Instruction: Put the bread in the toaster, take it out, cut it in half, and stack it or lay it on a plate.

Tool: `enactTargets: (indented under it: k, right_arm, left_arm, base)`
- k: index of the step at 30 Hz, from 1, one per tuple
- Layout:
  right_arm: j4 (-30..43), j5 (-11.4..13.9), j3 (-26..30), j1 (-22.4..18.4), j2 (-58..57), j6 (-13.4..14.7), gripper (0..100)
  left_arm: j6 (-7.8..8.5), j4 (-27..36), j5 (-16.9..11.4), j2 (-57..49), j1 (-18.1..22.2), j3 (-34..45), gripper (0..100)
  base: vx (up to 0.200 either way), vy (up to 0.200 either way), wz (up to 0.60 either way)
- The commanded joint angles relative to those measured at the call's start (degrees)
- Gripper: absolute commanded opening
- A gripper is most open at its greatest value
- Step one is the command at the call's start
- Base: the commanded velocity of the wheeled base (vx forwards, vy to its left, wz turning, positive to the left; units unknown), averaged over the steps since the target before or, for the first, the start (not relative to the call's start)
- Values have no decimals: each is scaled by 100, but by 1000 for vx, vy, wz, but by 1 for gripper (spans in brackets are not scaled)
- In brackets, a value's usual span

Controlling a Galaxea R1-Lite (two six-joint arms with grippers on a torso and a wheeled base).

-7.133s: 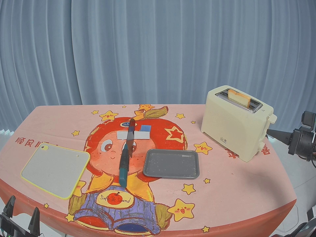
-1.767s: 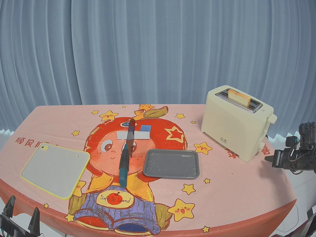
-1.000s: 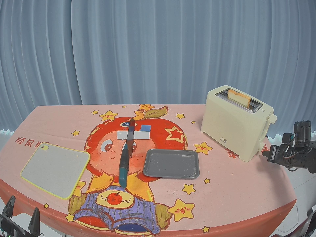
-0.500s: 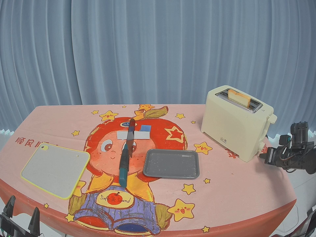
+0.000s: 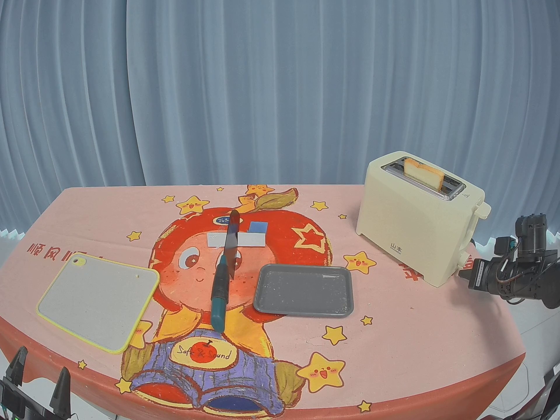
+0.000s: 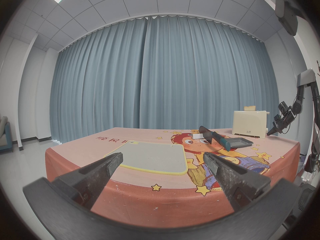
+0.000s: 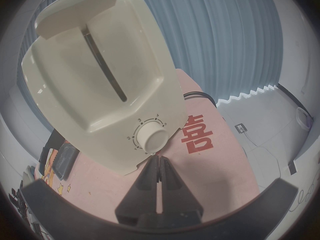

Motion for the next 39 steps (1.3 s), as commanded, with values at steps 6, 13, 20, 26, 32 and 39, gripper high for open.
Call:
enactTargets:
  k: [6,13,20,26,32,39]
  right_arm:
    - [-1,-1,12,35,-151,1,0]
    - [-1,-1,12,35,-256,-8,0]
    - [-1,-1,12,44,-291,-8,0]
    - [8,-10,109,140,-300,-8,0]
    - [8,-159,240,307,-529,-8,0]
    - [96,-203,355,694,-1408,1,0]
  left_arm:
    - [-4,5,2,9,0,101,100]
    - [-4,-4,2,9,0,101,100]
    - [-4,-4,2,9,0,101,100]
    - [-4,-4,2,9,0,101,100]
    - [-4,-4,2,9,0,101,100]
    - [-4,-4,2,9,0,101,100]
  base:
    - [0,0,0]
    - [0,0,0]
    - [0,0,0]
    - [0,0,0]
    - [0,0,0]
    - [0,0,0]
